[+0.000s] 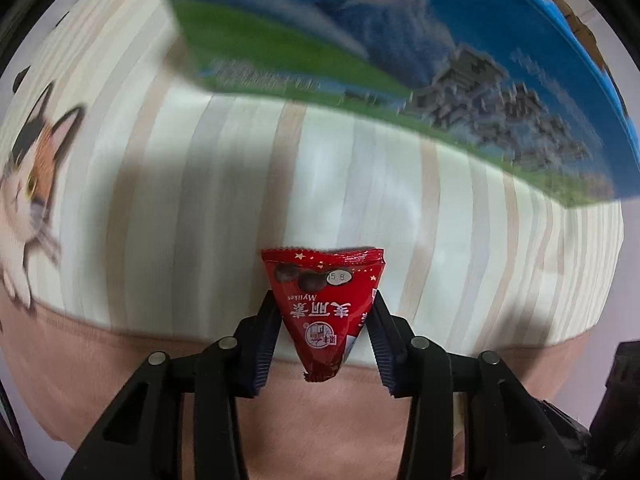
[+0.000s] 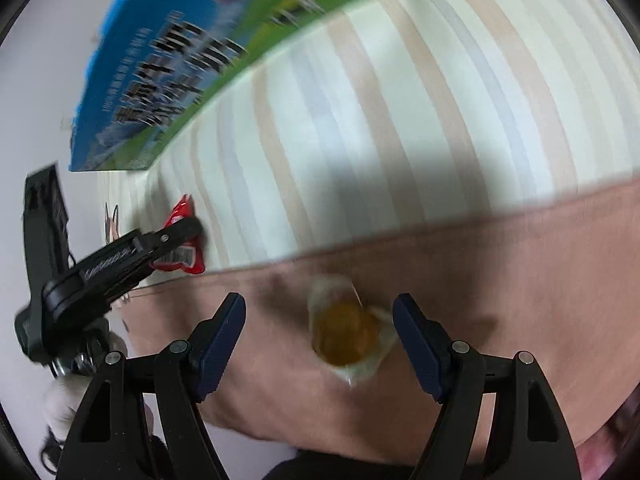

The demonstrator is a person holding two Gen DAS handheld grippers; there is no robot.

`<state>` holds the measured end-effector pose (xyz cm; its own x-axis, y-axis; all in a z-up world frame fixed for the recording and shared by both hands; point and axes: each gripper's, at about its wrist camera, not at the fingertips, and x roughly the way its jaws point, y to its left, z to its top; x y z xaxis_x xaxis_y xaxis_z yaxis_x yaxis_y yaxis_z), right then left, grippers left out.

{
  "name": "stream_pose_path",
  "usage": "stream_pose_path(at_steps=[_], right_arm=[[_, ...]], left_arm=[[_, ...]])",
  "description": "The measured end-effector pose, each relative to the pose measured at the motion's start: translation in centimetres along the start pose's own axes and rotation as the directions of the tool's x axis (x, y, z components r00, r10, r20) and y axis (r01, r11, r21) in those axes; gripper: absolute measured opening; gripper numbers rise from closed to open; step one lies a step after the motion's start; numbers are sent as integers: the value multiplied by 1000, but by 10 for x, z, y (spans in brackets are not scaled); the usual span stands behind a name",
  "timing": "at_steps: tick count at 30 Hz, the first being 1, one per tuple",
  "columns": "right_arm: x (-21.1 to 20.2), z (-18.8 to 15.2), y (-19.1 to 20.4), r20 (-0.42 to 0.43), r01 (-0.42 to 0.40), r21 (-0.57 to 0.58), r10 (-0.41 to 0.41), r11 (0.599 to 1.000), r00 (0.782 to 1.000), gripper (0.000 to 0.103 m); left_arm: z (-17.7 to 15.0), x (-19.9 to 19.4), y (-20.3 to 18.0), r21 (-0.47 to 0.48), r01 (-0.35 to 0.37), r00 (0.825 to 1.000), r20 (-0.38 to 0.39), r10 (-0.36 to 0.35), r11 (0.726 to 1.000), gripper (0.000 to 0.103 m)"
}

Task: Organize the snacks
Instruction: 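Grasp the red triangular pack with the left tool while the right tool grasps the round yellow snack, then lift both snacks and carry them toward the cardboard box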

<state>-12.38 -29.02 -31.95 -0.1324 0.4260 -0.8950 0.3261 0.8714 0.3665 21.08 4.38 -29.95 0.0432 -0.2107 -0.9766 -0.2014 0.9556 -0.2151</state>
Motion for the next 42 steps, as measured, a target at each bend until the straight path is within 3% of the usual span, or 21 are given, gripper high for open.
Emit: stream_pose_path(at_steps=[6,9,12,15,17,18,30,36,42], right_arm=[[24,-18,-10,-23,-7,44,8,999,1000,79],[31,-18,-1,-21,33,16,-33,999,999,80],[39,-20,5,-9,84,-26,-85,996,996,80],[60,-20,20,26,167,-84,-165,982,986,70],[66,-24,24,66,219,-138,-212,966,975,56],[66,-26,26,83,224,-154,-213,962,974,56],[36,-46,32,154,161,-212,-129,964,980,51],[8,-49,28,163,96,-208,-63,973,985,50],[-33,-35,50,220,40,-238,14,971,975,50]], left_arm=[[-63,4,5,28,-26,999,-32,27,999,40],[-88,17,7,32,-43,998,-49,45,999,40],[-89,28,-2,51,-80,996,-40,82,996,40],[-84,35,-15,65,-111,993,-38,113,992,40],[-86,37,-23,66,-116,992,-31,118,991,40],[-77,34,-27,68,-117,992,-29,120,991,40],[-109,1,-31,67,-73,997,16,72,995,36],[-100,-35,-48,62,-22,998,59,19,998,36],[-75,-79,-62,72,42,991,124,-50,997,36]])
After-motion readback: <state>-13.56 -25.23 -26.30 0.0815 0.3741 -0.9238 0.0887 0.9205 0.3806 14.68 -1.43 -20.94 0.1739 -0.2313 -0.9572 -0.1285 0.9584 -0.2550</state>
